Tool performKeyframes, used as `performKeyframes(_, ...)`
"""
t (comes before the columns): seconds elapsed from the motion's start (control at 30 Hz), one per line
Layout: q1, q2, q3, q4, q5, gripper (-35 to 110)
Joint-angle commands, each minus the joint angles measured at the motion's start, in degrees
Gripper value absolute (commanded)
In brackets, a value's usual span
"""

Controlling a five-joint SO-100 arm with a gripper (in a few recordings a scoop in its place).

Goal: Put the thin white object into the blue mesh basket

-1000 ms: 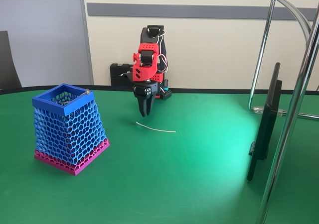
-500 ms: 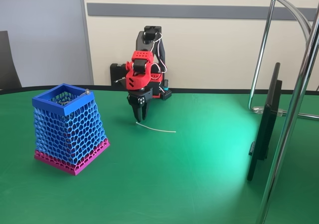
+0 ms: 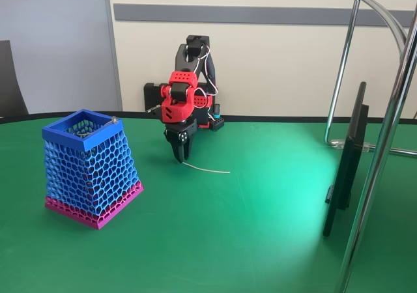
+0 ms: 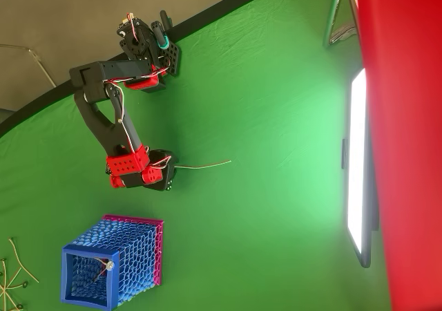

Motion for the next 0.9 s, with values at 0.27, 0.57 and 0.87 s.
performKeyframes(0.27, 2.0, -3.7, -4.3, 1.4, -2.0, 9)
performKeyframes(0.57, 2.8, -3.8, -7.0, 1.4, -4.6, 1)
performKeyframes(0.87, 1.7, 7.3, -16.3, 1.4, -10.5, 1)
